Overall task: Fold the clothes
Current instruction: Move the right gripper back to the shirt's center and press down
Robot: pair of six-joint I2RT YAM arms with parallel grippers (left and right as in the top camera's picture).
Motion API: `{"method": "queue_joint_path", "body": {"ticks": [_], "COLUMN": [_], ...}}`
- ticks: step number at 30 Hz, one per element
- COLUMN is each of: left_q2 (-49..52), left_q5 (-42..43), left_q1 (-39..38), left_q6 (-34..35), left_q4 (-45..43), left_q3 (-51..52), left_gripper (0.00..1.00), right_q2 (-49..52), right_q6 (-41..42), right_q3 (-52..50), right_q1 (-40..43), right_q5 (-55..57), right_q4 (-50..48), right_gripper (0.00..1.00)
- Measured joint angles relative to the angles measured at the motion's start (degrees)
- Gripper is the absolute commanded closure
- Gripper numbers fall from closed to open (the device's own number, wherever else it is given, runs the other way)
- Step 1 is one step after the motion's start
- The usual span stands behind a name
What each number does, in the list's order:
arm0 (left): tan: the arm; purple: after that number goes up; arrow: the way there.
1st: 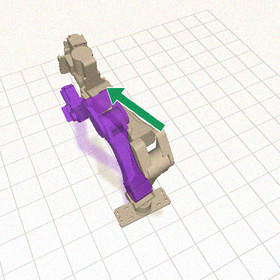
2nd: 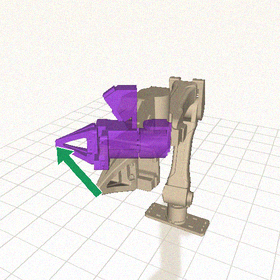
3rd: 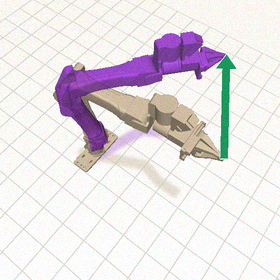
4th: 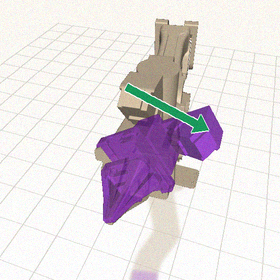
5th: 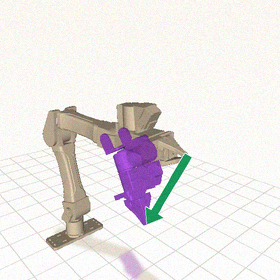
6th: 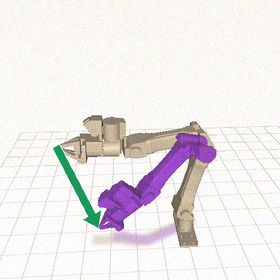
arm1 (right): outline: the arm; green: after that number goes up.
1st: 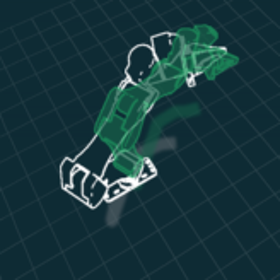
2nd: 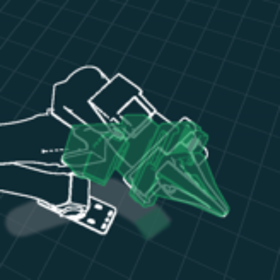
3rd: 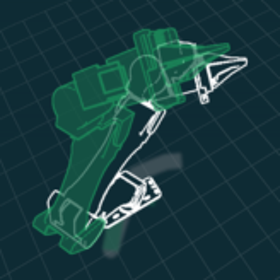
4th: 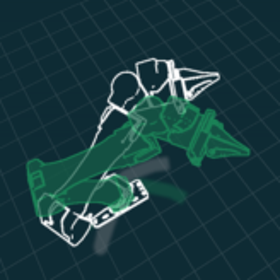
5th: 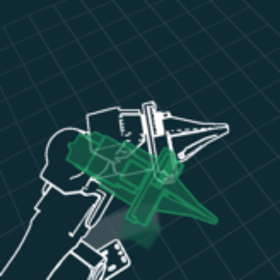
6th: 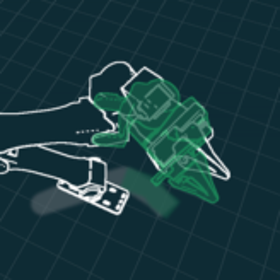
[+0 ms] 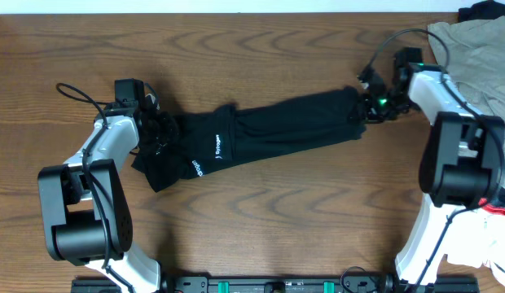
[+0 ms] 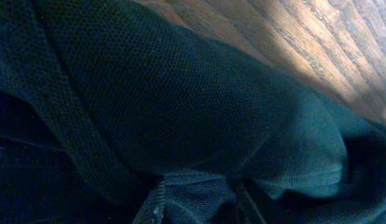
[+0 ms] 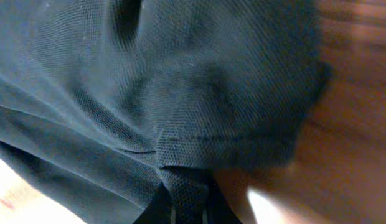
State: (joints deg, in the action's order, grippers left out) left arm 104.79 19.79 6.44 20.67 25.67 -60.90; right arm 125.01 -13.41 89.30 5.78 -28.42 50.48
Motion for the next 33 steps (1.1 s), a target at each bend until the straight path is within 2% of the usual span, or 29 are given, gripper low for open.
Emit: {"method": "queue_joint_path", "body": {"ticks": [8,23,28,29,30,31,33], "left_q2": [0.0,0.0,0.0,0.0,0.0,0.0,0.0], "left_q5": [0.0,0.0,0.0,0.0,0.0,0.0,0.0], "left_q1": [0.0,0.0,0.0,0.0,0.0,0.0,0.0], "left_q6": [0.0,0.0,0.0,0.0,0.0,0.0,0.0], "left_q4": [0.0,0.0,0.0,0.0,0.0,0.0,0.1], "left_q3": [0.0,0.0,0.0,0.0,0.0,0.0,0.0], "left_gripper": [0.60,0.60,0.60,0.61,0.61,0.60,0.60], "right_q2": [-9.6,-10.8,-10.8,-10.8,-10.8,-10.7,-10.6], "right_q6": [0.5,1.3,1.4,1.7,1.9,2.0,2.0], "right_q3": [-0.1,-0.1,-0.1,-0.1,-0.1,-0.1,-0.1], "right_q1": [-3.6,-28.5,-35.1,-35.9,-37.0,-38.2,-39.5], "right_q5": [3.6,17.3,18.9,19.0,19.1,19.2,19.3], "right_q4": [2.9,3.8,0.5,-0.2,-1.3,-2.3,-3.6], "right_gripper": [0.98,0.89,0.70,0.56,0.35,0.24,0.18]}}
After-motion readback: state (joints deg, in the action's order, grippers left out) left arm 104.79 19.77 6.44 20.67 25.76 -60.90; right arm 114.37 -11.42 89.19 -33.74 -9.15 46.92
